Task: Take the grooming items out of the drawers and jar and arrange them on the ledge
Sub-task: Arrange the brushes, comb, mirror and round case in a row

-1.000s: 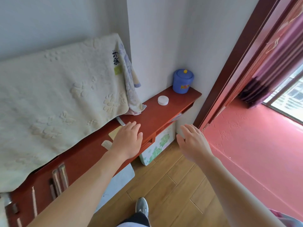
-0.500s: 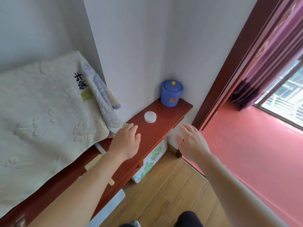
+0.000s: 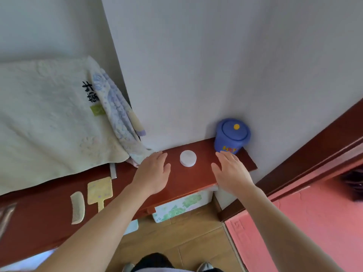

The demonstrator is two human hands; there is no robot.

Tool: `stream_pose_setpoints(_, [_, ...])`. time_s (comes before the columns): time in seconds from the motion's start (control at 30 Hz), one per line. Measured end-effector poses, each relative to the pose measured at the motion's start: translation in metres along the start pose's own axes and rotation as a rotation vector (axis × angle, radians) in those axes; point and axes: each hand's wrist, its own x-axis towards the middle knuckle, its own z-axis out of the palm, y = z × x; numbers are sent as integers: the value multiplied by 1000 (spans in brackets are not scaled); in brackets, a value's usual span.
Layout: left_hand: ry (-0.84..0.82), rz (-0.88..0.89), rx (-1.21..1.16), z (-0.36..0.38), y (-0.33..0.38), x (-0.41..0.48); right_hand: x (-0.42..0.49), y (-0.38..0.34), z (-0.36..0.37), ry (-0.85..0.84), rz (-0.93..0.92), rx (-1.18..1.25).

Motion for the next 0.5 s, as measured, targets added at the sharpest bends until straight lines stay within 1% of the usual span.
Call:
stream_pose_setpoints(0.17, [60, -129, -48, 7, 1, -11, 39, 5, 1, -128, -117, 16])
stream_pose_setpoints(0.3, [112, -174, -74, 9, -7, -9, 71, -1, 14, -215, -221, -30])
stream_pose_setpoints(0.5, [41, -206, -106, 31, -24, 17, 112, -2, 31, -281, -308, -123])
